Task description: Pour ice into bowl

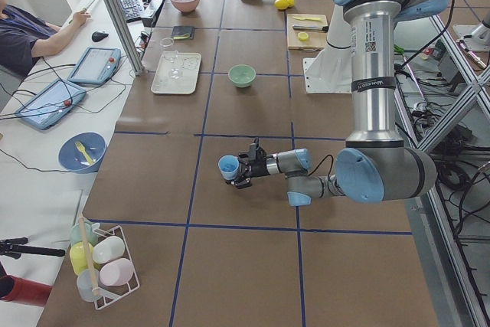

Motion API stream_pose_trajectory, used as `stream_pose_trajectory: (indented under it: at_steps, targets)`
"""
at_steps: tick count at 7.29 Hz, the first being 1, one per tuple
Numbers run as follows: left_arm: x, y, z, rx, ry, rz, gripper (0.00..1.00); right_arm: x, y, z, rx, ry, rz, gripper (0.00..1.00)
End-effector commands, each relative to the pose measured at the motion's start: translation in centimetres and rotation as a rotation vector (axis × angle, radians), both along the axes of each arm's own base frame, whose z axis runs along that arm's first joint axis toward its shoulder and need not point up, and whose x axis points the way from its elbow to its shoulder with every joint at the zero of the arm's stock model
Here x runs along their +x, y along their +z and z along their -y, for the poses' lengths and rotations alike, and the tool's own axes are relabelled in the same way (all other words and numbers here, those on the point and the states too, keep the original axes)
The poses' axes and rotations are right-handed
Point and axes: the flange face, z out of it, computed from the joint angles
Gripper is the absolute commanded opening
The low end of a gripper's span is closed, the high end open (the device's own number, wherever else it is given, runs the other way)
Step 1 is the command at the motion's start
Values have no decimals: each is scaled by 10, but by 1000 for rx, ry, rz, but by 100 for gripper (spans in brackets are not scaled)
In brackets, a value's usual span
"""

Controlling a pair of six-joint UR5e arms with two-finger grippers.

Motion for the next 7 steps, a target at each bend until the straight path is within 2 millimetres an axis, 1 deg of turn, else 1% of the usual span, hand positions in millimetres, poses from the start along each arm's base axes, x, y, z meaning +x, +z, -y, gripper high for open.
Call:
stream_pose_trajectory:
  at_steps: [1,2,3,4,5,6,7]
  targets:
    - [10,-1,1,-5,18,-4,100,0,0,1,-1,0,0,100]
    - [12,-2,2,-5,21,-6,97,0,0,1,0,1,0,100]
    - [11,-1,2,-7,21,-6,81,0,1,2,-1,0,0,100]
    - [10,-2,2,-6,21,-11,41,0,-1,3,1,1,0,100]
    - [9,-3,3,-5,19,-15,7,0,-1,4,3,1,-2,100]
    - [8,-8,5,-6,30,-31,0,0,-1,4,3,1,0,100]
    - [9,-12,4,-5,69,-43,0,0,-1,4,3,1,-2,100]
